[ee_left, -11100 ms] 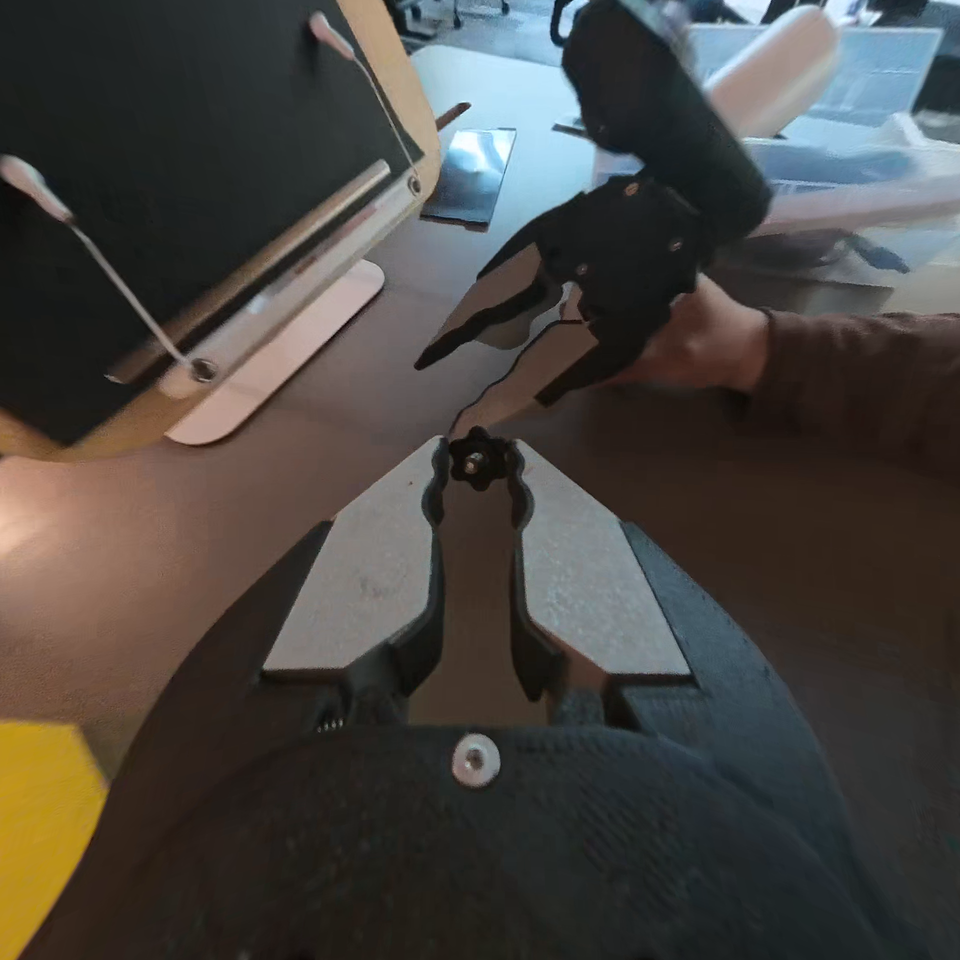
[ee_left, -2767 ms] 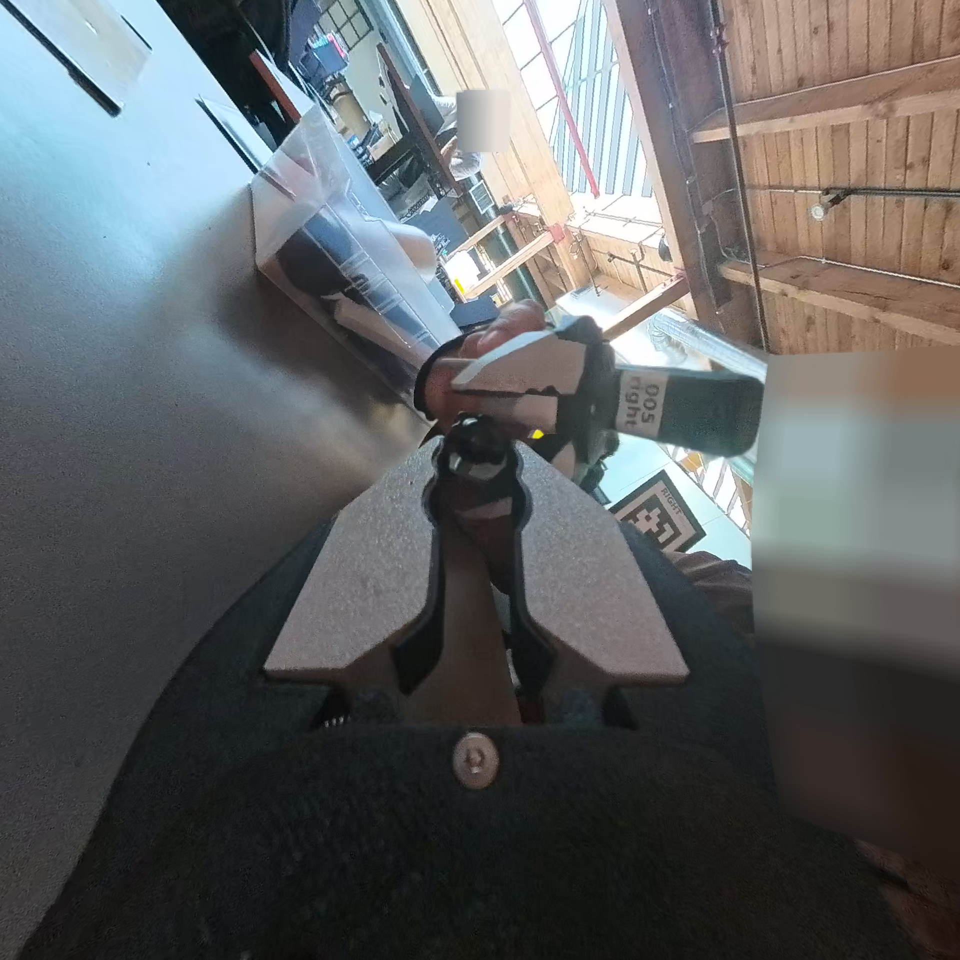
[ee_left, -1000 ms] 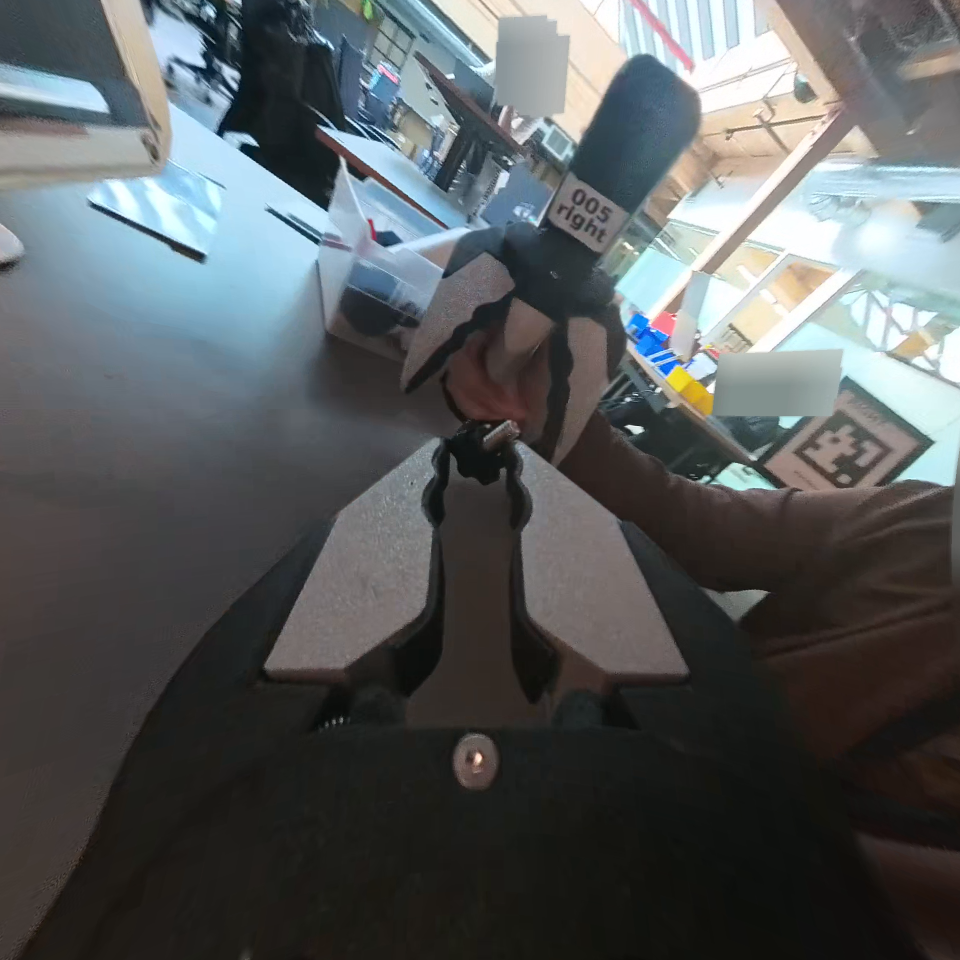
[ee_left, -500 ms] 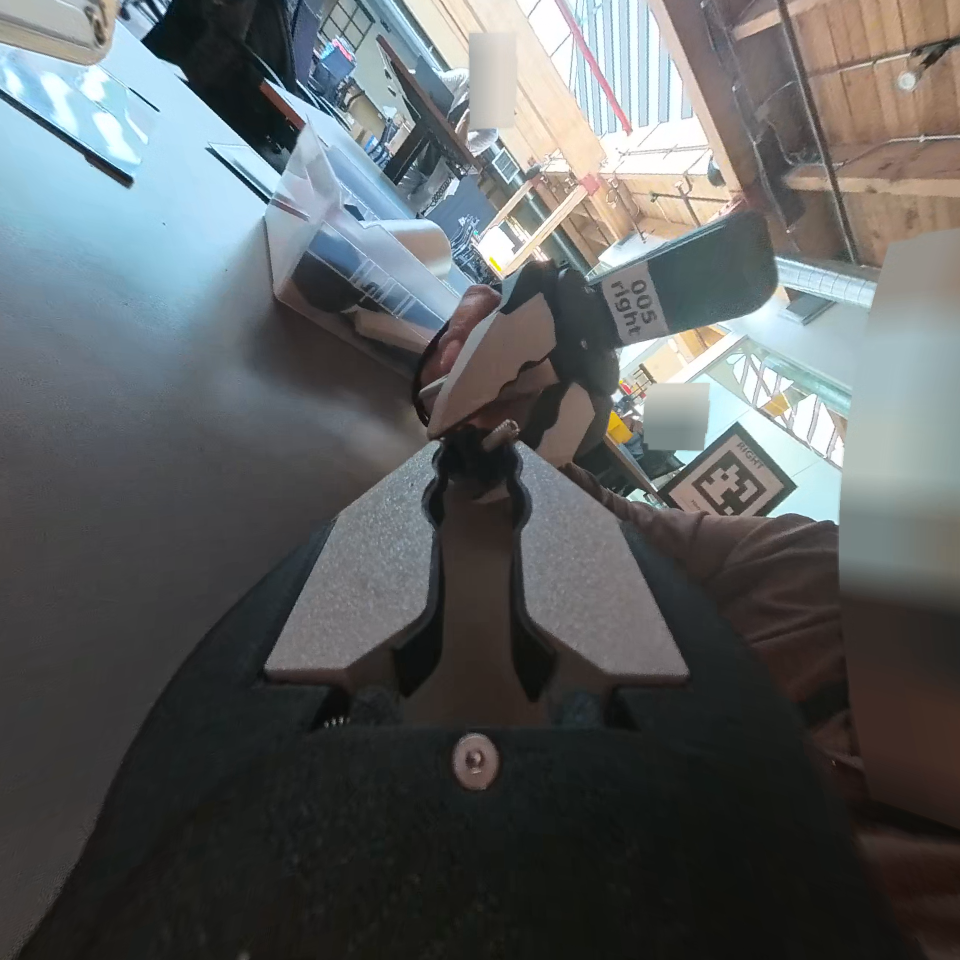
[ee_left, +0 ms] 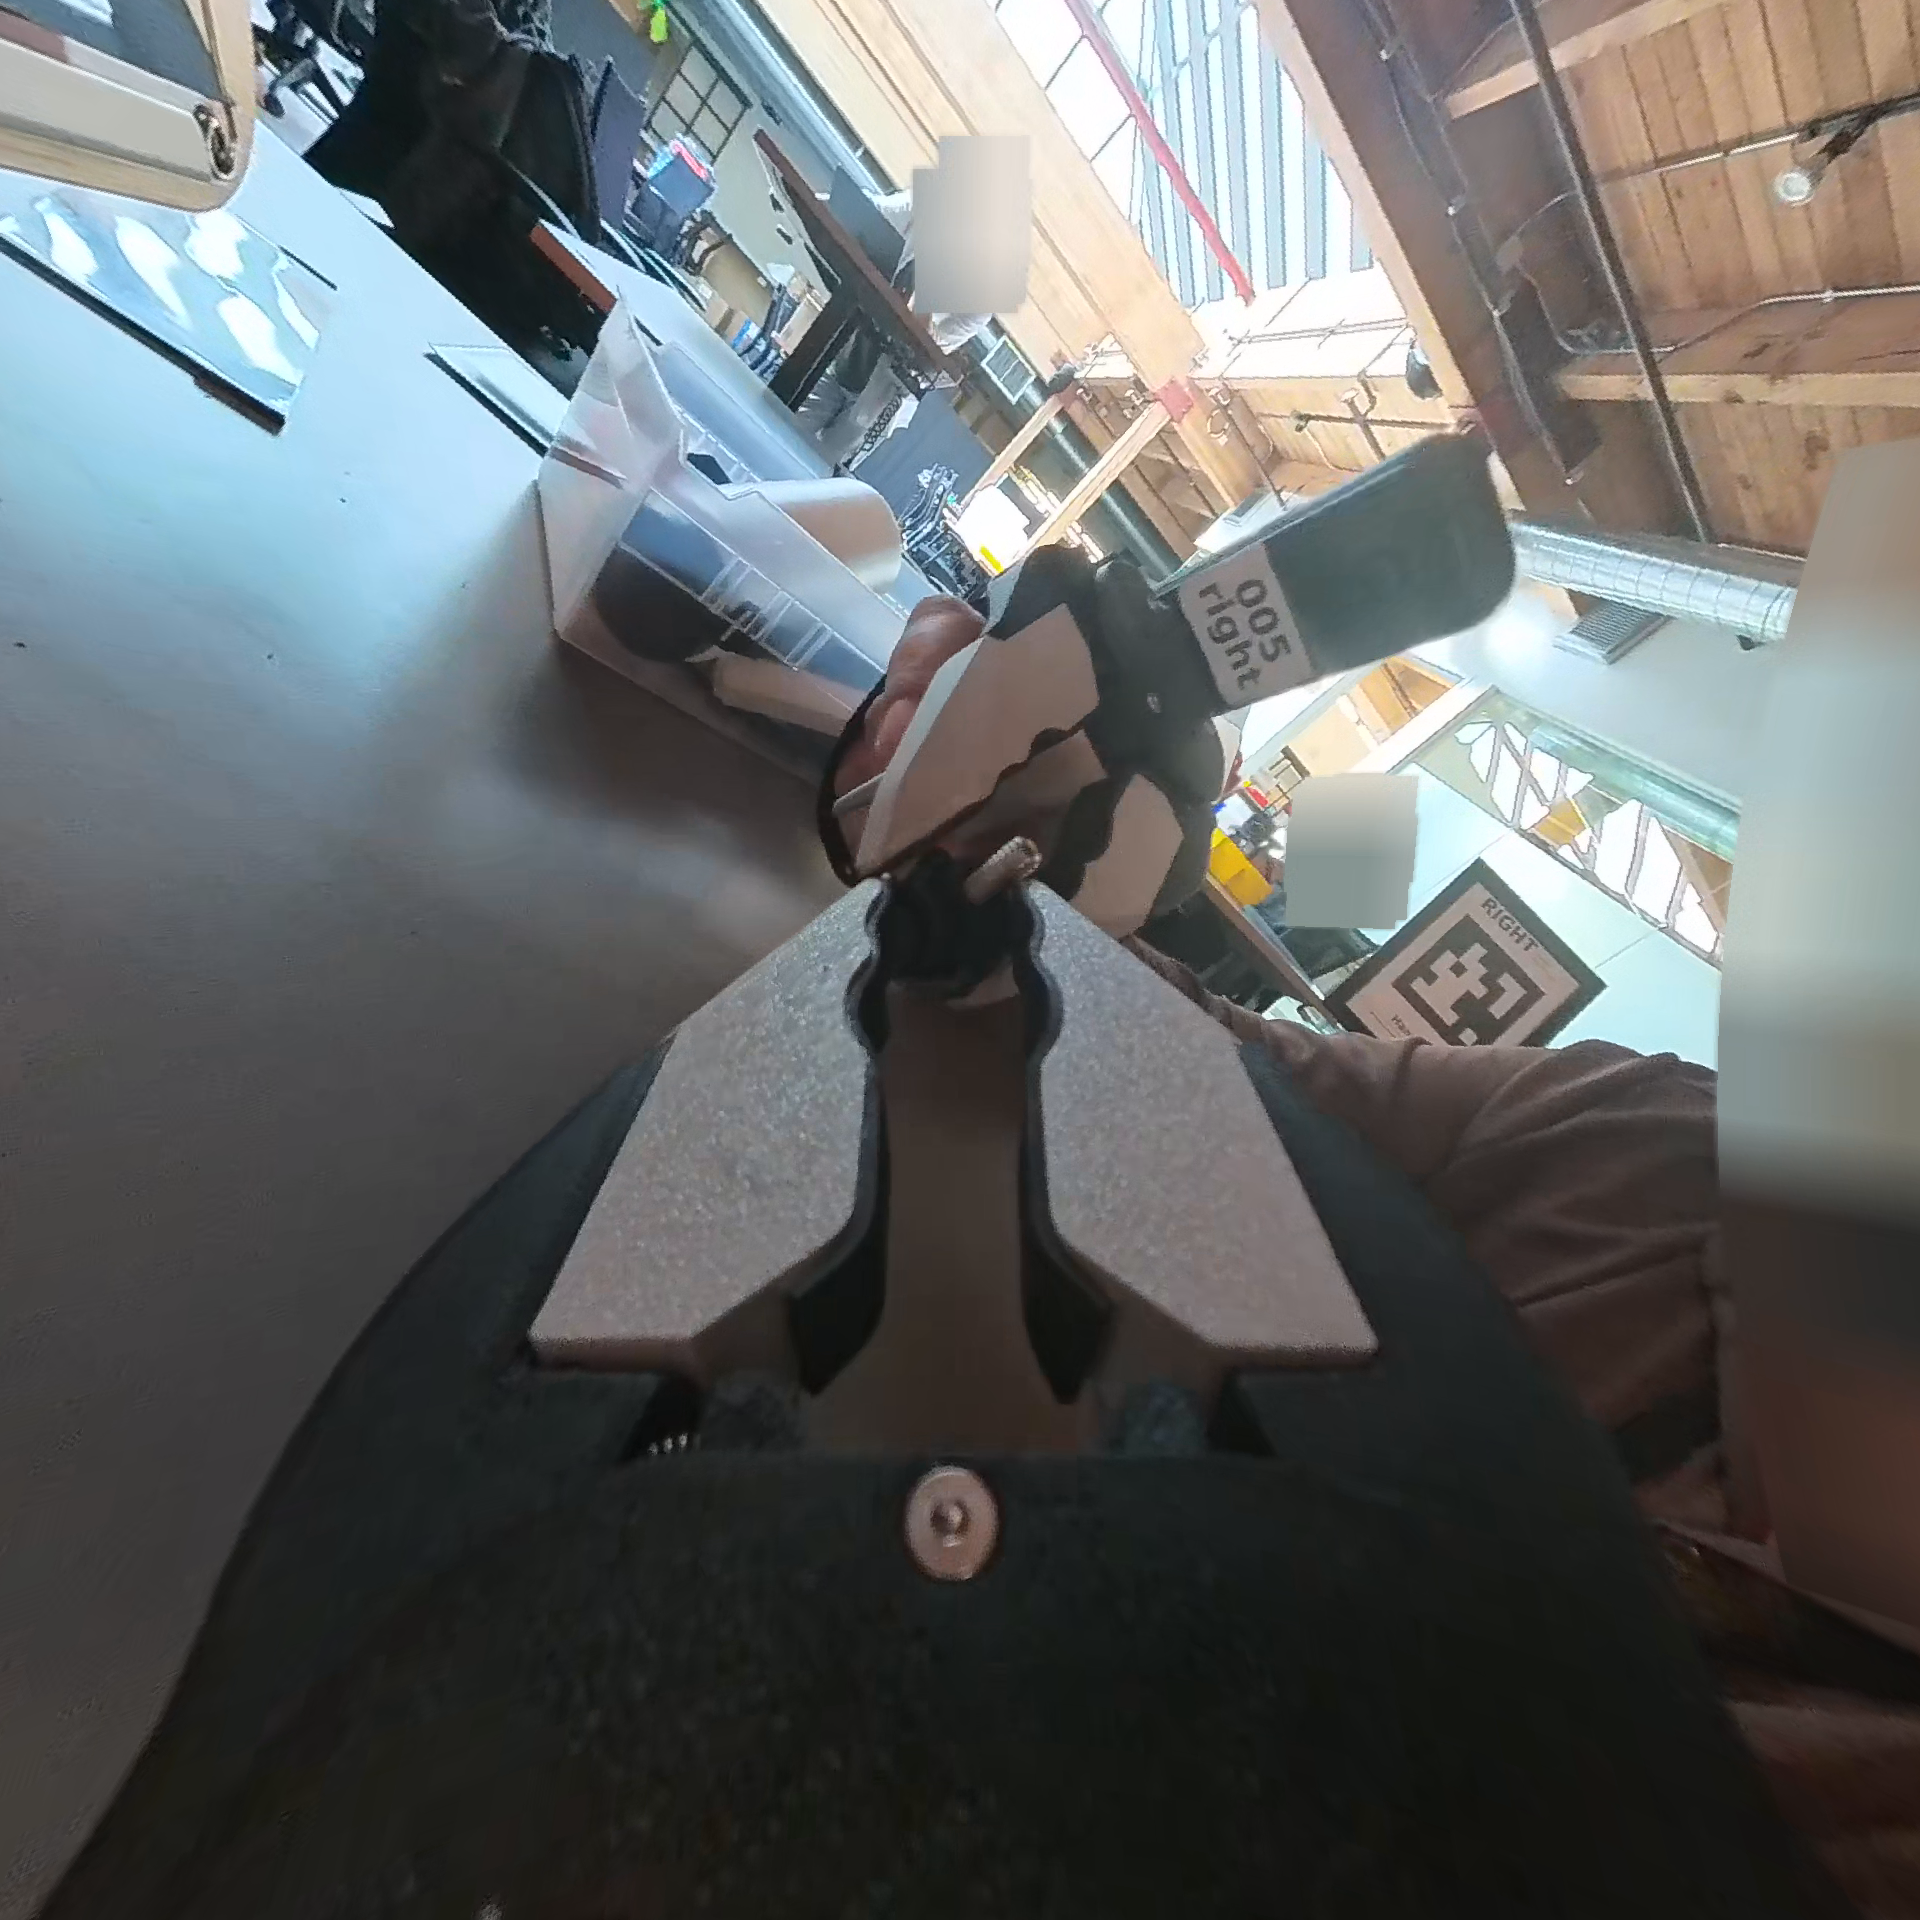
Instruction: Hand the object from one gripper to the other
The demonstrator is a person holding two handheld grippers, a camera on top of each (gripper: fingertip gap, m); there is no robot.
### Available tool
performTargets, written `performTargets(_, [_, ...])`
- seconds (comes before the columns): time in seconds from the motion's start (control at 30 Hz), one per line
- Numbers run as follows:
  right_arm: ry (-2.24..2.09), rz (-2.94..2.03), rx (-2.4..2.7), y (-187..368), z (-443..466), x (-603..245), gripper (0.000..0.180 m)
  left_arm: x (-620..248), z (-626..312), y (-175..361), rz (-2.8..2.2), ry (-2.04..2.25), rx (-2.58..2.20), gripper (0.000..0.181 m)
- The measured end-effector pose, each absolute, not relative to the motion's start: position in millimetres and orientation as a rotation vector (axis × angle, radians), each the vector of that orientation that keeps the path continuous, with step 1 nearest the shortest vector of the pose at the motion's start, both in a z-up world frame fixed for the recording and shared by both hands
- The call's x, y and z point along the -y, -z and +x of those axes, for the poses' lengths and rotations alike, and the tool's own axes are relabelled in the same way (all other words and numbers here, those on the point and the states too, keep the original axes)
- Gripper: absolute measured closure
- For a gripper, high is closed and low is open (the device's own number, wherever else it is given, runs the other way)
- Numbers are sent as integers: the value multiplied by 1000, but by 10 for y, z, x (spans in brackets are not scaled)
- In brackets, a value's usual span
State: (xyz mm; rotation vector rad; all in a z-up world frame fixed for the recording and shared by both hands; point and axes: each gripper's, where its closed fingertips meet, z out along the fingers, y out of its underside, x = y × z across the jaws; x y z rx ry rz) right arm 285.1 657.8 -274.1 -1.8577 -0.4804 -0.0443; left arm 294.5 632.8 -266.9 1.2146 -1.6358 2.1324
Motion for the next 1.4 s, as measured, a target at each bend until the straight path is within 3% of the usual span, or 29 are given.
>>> performTargets(0.33, [46, -1809, 474, 2651, 2829, -6588, 161, -6329, 2937, 2600, 1180, -2163, 1580, 163])
performTargets(0.5, [-25, -1756, 363, 2518, 2970, -6565, 161, -6512, 3024, 2545, 1271, -2258, 1643, 153])
performTargets(0.7, [-340, -1950, 209, 2858, 3078, -6559, 160, -6524, 3090, 2689, 1343, -2207, 2189, 138])
performTargets(0.8, [-525, -2013, 175, 3017, 2979, -6556, 160, -6395, 3071, 2810, 1278, -2085, 2530, 124])
performTargets(1.0, [-761, -2061, 121, 3120, 2894, -6480, 160, -6182, 2980, 2966, 1040, -1903, 2963, 114])
performTargets(1.1, [-867, -2028, 108, 3055, 2862, -6432, 161, -6179, 2998, 3113, 949, -1720, 3243, 118])
performTargets(1.27, [-936, -2032, 124, 3054, 2805, -6384, 160, -6263, 3067, 3112, 857, -1561, 3600, 152])
performTargets(1.4, [-939, -2042, 110, 3097, 2811, -6403, 160, -6213, 3041, 3035, 834, -1649, 3573, 154])
